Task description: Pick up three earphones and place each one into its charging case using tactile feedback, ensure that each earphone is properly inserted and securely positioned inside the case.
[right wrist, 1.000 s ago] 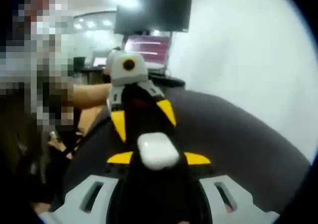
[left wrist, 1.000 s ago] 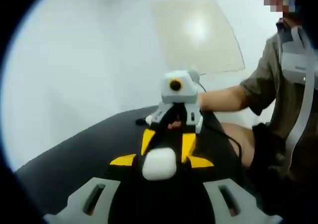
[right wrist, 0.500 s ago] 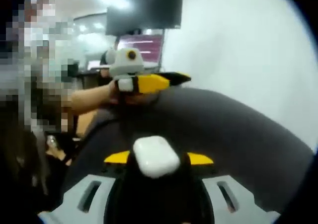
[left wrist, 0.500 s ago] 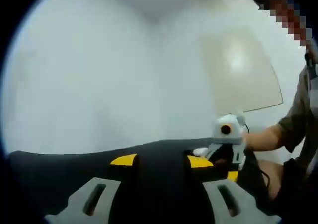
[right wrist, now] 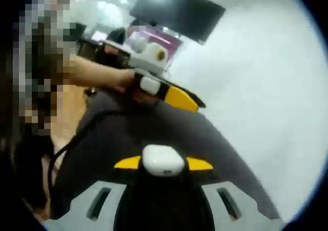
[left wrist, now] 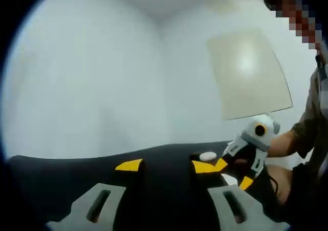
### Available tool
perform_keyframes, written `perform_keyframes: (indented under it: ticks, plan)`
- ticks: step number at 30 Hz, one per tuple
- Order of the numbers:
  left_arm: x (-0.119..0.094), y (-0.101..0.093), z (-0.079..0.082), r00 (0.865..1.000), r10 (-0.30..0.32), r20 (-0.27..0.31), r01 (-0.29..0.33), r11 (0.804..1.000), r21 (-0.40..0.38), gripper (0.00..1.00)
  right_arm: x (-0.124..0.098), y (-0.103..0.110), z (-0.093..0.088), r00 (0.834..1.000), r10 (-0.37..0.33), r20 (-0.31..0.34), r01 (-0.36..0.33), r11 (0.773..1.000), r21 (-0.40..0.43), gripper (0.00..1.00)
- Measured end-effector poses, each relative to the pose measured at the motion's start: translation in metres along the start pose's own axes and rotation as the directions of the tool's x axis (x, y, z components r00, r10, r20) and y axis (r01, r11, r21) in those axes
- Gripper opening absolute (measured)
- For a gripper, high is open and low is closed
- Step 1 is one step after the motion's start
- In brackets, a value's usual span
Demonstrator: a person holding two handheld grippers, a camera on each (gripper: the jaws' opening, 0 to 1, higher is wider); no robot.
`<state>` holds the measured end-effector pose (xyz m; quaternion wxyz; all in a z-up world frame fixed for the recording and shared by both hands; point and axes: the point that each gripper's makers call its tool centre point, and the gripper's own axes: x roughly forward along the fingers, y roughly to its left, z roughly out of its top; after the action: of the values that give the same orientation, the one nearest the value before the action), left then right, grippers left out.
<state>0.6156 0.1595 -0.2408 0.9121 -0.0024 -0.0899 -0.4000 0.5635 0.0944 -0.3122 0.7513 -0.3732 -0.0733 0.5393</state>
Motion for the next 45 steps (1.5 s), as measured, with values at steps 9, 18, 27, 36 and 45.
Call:
perform_keyframes:
  ticks: [9, 18, 27, 36, 45]
  plan:
    - [0.002, -0.005, -0.006, 0.999, -0.020, -0.031, 0.021, 0.999, 0.034, 0.33, -0.008, -0.007, -0.006, 0.996, -0.074, -0.051, 0.064, 0.981, -0.181, 0.32]
    - [0.001, -0.004, -0.007, 0.999, -0.016, -0.030, 0.017, 0.999, 0.033, 0.33, -0.044, -0.045, -0.048, 0.963, -0.214, -0.162, 0.200, 0.975, -0.095, 0.32]
    - [0.003, -0.005, -0.010, 0.999, -0.016, -0.045, 0.017, 0.999, 0.037, 0.33, -0.096, -0.093, -0.105, 0.903, -0.358, -0.237, 0.417, 0.862, 0.288, 0.32]
    - [0.006, -0.010, -0.019, 0.996, -0.018, -0.090, 0.026, 0.995, 0.093, 0.33, -0.095, -0.097, -0.129, 0.899, -0.340, -0.276, 0.430, 0.806, 0.406, 0.32]
    - [0.009, -0.011, -0.026, 0.992, 0.015, -0.124, 0.003, 0.989, 0.145, 0.31, -0.093, -0.090, -0.138, 0.915, -0.286, -0.283, 0.395, 0.774, 0.494, 0.32]
